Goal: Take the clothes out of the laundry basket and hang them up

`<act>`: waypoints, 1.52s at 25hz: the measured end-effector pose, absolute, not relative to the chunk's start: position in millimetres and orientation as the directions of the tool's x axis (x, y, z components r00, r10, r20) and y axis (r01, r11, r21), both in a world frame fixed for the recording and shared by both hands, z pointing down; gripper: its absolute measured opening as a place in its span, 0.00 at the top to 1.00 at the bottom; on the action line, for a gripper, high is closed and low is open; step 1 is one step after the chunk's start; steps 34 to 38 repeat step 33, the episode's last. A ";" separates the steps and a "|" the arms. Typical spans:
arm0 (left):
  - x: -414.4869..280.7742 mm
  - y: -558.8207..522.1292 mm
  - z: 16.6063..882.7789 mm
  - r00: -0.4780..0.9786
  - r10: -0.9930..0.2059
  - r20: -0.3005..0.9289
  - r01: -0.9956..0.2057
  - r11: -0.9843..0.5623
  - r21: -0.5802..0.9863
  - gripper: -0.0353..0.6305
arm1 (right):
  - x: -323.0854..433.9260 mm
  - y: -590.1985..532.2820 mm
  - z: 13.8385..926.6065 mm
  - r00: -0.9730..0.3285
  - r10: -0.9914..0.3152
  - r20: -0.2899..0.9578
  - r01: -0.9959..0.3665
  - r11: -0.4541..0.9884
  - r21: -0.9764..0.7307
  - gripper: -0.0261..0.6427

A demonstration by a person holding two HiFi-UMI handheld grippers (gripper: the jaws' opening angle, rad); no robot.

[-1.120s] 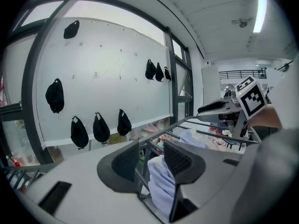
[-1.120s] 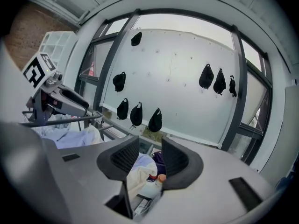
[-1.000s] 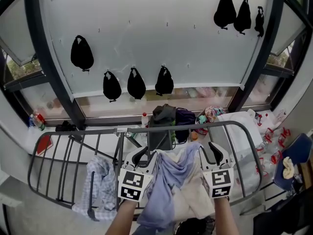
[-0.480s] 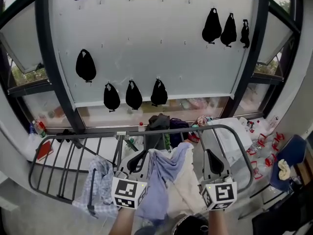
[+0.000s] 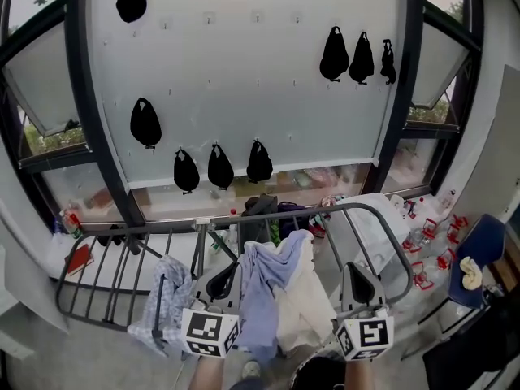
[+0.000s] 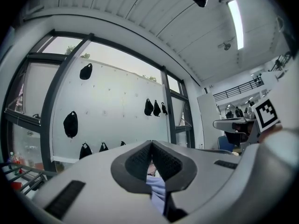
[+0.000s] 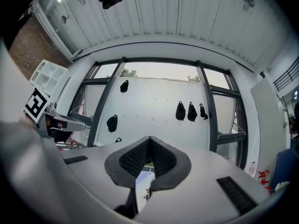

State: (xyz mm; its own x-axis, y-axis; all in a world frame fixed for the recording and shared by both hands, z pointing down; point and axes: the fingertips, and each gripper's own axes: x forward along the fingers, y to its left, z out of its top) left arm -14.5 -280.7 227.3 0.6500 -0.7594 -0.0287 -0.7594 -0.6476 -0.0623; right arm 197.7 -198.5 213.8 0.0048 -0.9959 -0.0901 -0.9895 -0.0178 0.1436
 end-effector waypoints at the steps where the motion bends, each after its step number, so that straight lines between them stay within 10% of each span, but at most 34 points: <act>1: -14.9 -276.0 228.4 0.650 -0.759 -0.025 -0.759 -0.648 -0.063 0.92 | 197.1 -193.3 213.4 0.010 -0.996 -0.089 -0.988 -0.023 0.154 0.96; 38: -17.9 -240.8 213.1 0.666 -0.743 -0.058 -0.745 -0.662 -0.081 0.92 | 180.3 -164.3 208.3 -0.022 -0.996 -0.091 -0.987 0.007 0.159 0.96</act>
